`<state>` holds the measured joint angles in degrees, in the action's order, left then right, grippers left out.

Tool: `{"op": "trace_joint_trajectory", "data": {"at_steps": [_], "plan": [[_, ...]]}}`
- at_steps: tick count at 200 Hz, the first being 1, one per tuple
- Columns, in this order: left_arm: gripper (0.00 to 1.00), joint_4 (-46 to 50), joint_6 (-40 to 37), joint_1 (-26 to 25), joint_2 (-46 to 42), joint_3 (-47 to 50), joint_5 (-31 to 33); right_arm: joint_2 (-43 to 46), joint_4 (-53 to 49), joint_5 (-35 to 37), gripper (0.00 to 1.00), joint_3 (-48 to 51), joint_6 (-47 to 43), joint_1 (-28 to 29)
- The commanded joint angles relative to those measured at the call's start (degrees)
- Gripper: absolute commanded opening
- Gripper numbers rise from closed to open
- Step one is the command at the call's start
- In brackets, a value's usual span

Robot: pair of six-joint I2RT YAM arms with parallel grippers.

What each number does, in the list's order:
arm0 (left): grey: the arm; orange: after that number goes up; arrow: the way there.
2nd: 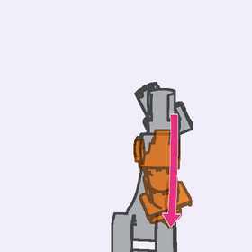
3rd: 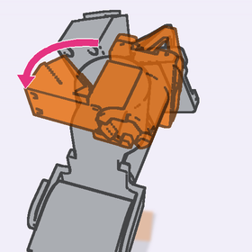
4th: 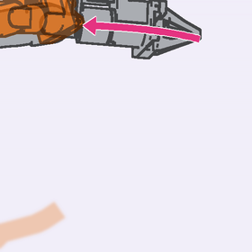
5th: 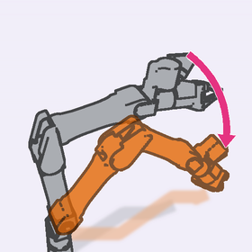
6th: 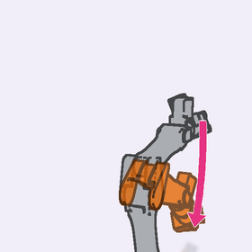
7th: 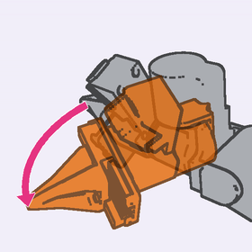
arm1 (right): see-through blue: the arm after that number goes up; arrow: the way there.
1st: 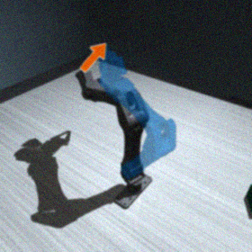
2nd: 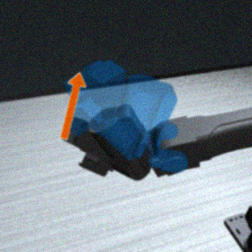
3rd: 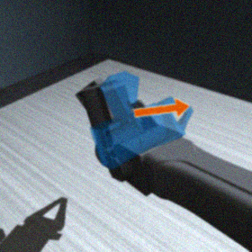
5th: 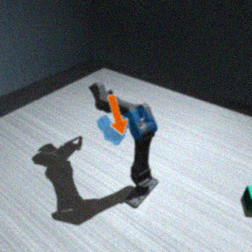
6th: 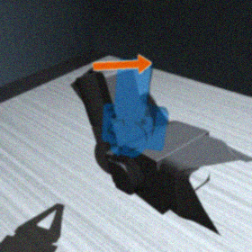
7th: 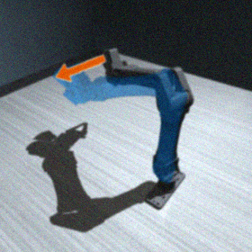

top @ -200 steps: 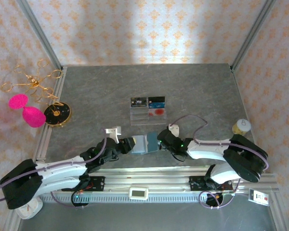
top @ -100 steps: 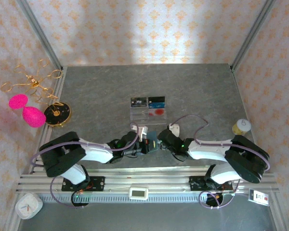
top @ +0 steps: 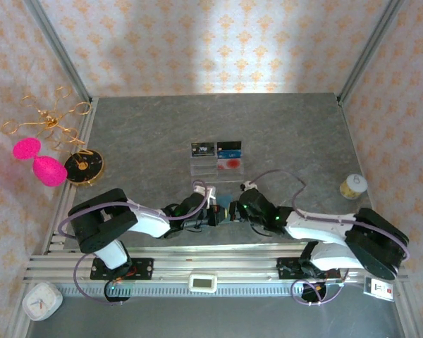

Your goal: Take the credit cards out of the card holder

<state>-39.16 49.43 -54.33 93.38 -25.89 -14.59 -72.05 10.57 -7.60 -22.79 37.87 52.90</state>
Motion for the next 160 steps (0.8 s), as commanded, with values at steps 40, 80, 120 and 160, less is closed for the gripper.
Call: {"op": "trace_joint_trajectory", "data": {"at_steps": [40, 80, 120, 160], "plan": [[0.0, -1.6, 1.53, 1.86, -6.81, 5.19, 2.66, -4.4, 0.32, 3.24, 0.0, 3.6, 3.42, -2.28], [0.0, 4.57, 1.31, 4.65, -21.01, 12.96, 7.95, -4.36, -1.08, 4.12, 0.0, 2.9, 2.65, -2.29], [0.09, 16.53, 0.1, 7.53, -34.07, 17.09, 14.52, -5.7, -0.89, 3.02, 0.0, 0.88, 1.44, -2.28], [0.1, 24.24, -1.5, 9.67, -34.84, 16.84, 16.69, -6.18, -0.74, 2.87, 0.0, -0.06, 1.49, -2.1]]}}
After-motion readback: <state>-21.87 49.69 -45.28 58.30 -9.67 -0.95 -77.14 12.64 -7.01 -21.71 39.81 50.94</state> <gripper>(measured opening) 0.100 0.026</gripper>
